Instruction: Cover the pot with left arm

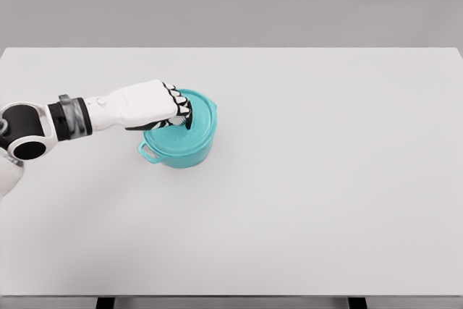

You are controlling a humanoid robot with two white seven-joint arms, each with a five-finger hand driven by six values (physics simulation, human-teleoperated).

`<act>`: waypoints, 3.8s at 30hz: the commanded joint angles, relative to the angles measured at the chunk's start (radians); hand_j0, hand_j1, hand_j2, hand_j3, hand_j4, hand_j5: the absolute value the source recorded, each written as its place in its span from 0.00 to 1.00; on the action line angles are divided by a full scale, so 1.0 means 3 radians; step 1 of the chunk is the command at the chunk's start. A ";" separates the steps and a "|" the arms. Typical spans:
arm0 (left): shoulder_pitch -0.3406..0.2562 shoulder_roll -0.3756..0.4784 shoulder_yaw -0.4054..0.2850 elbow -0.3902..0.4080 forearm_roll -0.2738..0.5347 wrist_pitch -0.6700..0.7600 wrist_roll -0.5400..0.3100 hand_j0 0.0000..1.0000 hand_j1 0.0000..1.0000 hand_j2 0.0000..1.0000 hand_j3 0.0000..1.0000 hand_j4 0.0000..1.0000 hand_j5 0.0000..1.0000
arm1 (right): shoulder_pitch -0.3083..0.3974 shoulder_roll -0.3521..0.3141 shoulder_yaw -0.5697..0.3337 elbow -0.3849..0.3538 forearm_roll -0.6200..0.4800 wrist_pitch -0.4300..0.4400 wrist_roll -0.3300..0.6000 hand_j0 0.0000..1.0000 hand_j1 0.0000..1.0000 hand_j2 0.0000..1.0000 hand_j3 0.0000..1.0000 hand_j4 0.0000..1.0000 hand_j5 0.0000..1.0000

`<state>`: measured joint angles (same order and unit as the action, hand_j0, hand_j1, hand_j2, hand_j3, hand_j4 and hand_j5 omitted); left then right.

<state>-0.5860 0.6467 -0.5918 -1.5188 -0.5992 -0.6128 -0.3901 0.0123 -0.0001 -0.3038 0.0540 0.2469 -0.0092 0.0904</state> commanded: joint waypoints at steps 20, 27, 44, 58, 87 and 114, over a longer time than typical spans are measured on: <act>-0.0015 -0.0008 -0.0001 0.0108 0.0013 0.0007 -0.0003 0.54 0.54 0.54 0.54 0.54 0.54 | 0.0000 0.0000 0.0000 -0.0001 0.0000 0.0000 0.0001 1.00 1.00 1.00 1.00 1.00 1.00; -0.0015 -0.0013 -0.0001 0.0113 0.0013 0.0007 -0.0003 0.59 0.59 0.59 0.59 0.59 0.59 | 0.0000 0.0000 0.0000 -0.0001 0.0000 0.0000 0.0001 1.00 1.00 1.00 1.00 1.00 1.00; -0.0015 -0.0049 0.0004 0.0164 0.0013 0.0007 -0.0003 0.62 0.62 0.62 0.62 0.62 0.62 | -0.0005 0.0000 0.0000 -0.0001 0.0000 0.0000 0.0001 1.00 1.00 1.00 1.00 1.00 1.00; -0.0010 -0.0049 0.0004 0.0159 0.0013 0.0007 -0.0003 0.64 0.64 0.64 0.64 0.64 0.64 | 0.0000 0.0000 0.0000 -0.0001 0.0000 0.0000 0.0001 1.00 1.00 1.00 1.00 1.00 1.00; -0.0005 -0.0049 0.0019 0.0159 0.0019 0.0007 -0.0003 0.72 0.72 0.72 0.72 0.72 0.72 | 0.0000 0.0000 0.0000 -0.0001 0.0000 0.0000 0.0001 1.00 1.00 1.00 1.00 1.00 1.00; -0.0005 -0.0100 0.0019 0.0169 0.0013 0.0007 -0.0004 0.88 0.88 0.88 0.88 0.88 0.88 | 0.0000 0.0000 0.0000 -0.0001 0.0000 0.0000 0.0001 1.00 1.00 1.00 1.00 1.00 1.00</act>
<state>-0.5875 0.6203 -0.5848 -1.4682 -0.6061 -0.6082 -0.3732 0.0108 -0.0001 -0.3038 0.0535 0.2469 -0.0092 0.0904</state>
